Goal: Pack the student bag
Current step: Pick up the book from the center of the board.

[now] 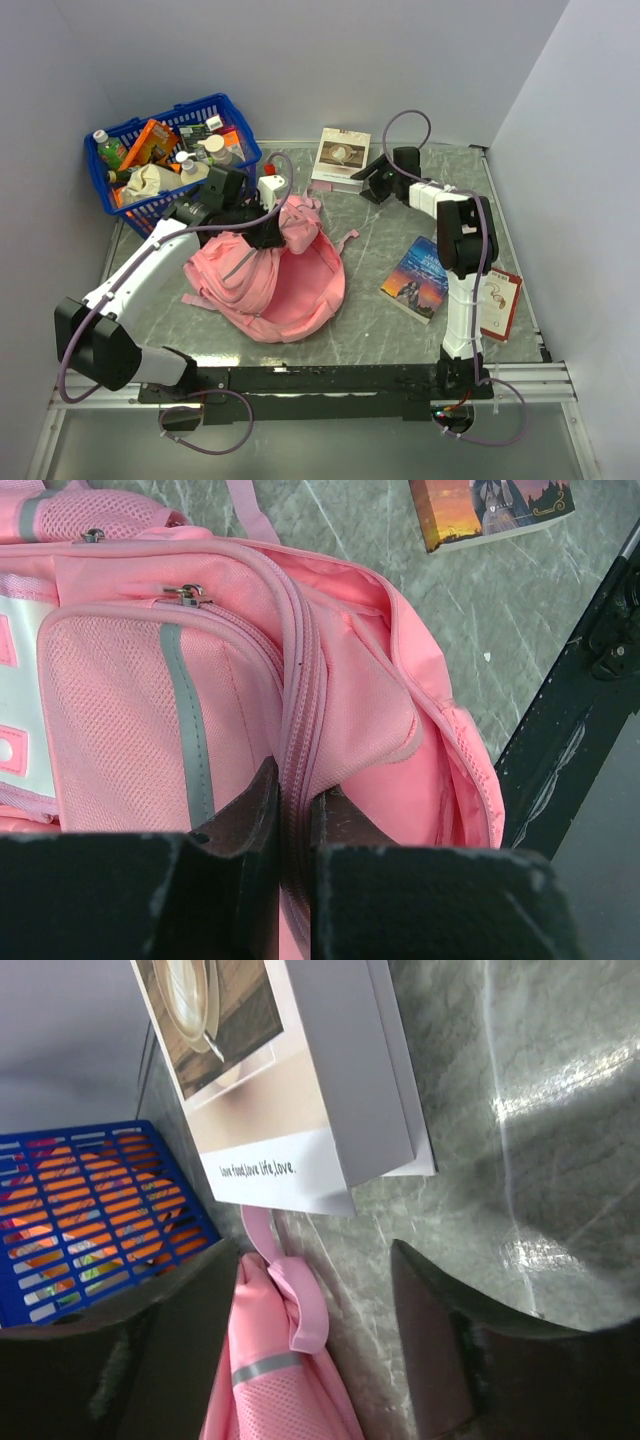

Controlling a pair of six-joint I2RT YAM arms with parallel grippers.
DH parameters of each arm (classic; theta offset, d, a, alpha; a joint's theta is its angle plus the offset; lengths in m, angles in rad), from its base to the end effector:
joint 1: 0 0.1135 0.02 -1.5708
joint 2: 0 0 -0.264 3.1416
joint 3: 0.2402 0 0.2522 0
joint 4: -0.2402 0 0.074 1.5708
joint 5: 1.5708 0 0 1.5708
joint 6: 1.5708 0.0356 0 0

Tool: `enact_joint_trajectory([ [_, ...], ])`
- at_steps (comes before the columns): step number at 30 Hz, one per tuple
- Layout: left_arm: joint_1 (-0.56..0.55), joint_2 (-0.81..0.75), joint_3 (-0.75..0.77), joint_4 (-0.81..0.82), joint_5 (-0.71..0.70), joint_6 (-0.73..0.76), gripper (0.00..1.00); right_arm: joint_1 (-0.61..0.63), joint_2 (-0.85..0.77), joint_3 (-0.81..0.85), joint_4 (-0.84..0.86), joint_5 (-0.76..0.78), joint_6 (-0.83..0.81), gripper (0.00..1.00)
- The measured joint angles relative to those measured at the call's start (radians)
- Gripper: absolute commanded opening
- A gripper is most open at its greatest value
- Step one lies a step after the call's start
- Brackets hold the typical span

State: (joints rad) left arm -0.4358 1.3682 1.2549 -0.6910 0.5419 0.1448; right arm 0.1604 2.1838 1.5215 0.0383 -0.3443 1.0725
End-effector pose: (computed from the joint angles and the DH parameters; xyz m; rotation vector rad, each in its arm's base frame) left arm 0.2547 -0.1389 0.3287 0.9241 2.1746 -0.7827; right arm 0.4810 0.0900 0.1633 0.8482 2.2049 1.0307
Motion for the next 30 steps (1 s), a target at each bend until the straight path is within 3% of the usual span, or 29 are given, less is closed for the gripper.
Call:
enact_joint_trajectory([
  [8,0.001,-0.004,-0.011,0.01,0.005,0.0,0.01,-0.002,0.055,0.082,-0.002,0.023,0.016,0.53],
  [14,0.001,-0.018,-0.024,0.024,0.0,0.0,0.01,-0.002,0.105,0.128,-0.001,0.027,0.024,0.4],
  [17,0.001,-0.021,-0.028,0.029,-0.002,0.0,0.01,-0.002,0.113,0.128,-0.002,0.027,0.029,0.21],
  [18,0.001,-0.023,-0.03,0.03,-0.002,0.0,0.01,-0.002,0.113,0.126,0.0,0.027,0.032,0.09],
  [20,0.001,-0.025,-0.037,0.037,-0.002,-0.001,0.01,-0.002,0.111,0.117,0.019,0.021,0.037,0.0],
  [25,0.001,-0.034,-0.042,0.045,-0.012,-0.01,0.01,-0.004,0.043,-0.031,0.136,0.021,0.056,0.0],
  [30,0.001,-0.053,-0.078,0.08,-0.014,-0.019,0.01,-0.004,-0.175,-0.286,0.179,0.033,0.025,0.0],
])
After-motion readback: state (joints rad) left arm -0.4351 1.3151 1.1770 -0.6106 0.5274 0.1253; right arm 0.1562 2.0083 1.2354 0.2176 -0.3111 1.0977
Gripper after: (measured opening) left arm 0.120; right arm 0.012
